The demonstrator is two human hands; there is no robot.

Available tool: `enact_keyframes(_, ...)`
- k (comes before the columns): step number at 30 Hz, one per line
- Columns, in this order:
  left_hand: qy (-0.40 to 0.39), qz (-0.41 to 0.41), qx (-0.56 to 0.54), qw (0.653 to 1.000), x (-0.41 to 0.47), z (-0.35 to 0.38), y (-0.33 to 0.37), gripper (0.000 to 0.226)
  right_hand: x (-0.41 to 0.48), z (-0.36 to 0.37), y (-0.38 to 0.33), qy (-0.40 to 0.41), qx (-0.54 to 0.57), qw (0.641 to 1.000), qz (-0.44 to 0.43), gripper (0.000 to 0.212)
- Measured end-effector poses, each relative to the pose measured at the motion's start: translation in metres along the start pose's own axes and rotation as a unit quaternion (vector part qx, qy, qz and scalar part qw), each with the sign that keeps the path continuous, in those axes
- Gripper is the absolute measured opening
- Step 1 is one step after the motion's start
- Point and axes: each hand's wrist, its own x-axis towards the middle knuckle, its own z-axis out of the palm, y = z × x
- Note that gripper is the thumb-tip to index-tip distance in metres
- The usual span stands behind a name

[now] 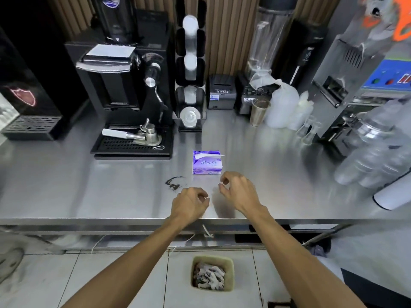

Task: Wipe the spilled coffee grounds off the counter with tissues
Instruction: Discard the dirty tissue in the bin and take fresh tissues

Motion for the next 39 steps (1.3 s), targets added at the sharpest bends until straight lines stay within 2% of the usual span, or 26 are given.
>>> enact_keyframes(3,0.028,-0.051,-0.015,0.998,0.027,-0.013,-0.014,0.029,0.030,-0.001,-0.005,0.005,-0.020,1.000,-0.009,0.033)
enact_keyframes(6,0.022,-0.076,-0.026,0.997,0.062,-0.024,-0.028,0.051,0.062,0.002,-0.006,-0.012,-0.037,0.999,-0.011,0.036)
enact_keyframes(11,-0.061,-0.099,-0.016,0.993,0.126,-0.028,-0.049,0.103,0.100,0.016,-0.011,-0.023,-0.065,0.998,-0.009,0.039)
enact_keyframes(14,-0.114,-0.087,-0.021,0.989,0.154,-0.027,-0.059,0.123,0.117,0.024,-0.012,-0.028,-0.072,0.997,-0.013,0.040)
enact_keyframes(17,-0.145,-0.046,-0.030,0.988,0.166,-0.027,-0.060,0.119,0.128,0.029,-0.013,-0.043,-0.064,0.997,-0.008,0.041)
enact_keyframes(21,-0.154,-0.001,-0.076,0.985,0.175,-0.026,-0.056,0.093,0.135,0.033,-0.011,-0.043,-0.069,0.997,0.004,0.033)
enact_keyframes(23,-0.165,0.003,-0.095,0.982,0.177,-0.022,-0.054,0.088,0.138,0.032,-0.009,-0.042,-0.076,0.996,0.008,0.030)
enact_keyframes(27,-0.165,0.005,-0.124,0.978,0.182,-0.010,-0.049,0.092,0.142,0.028,-0.003,-0.034,-0.093,0.995,0.010,0.025)
enact_keyframes(31,-0.167,-0.009,-0.131,0.977,0.181,-0.002,-0.037,0.115,0.141,0.022,0.008,-0.028,-0.097,0.995,0.019,0.025)
enact_keyframes(33,-0.168,-0.010,-0.130,0.977,0.180,0.002,-0.032,0.118,0.140,0.019,0.013,-0.026,-0.095,0.995,0.022,0.024)
enact_keyframes(39,-0.154,-0.003,-0.137,0.978,0.180,0.010,-0.024,0.103,0.138,0.008,0.029,-0.007,-0.053,0.998,0.024,0.021)
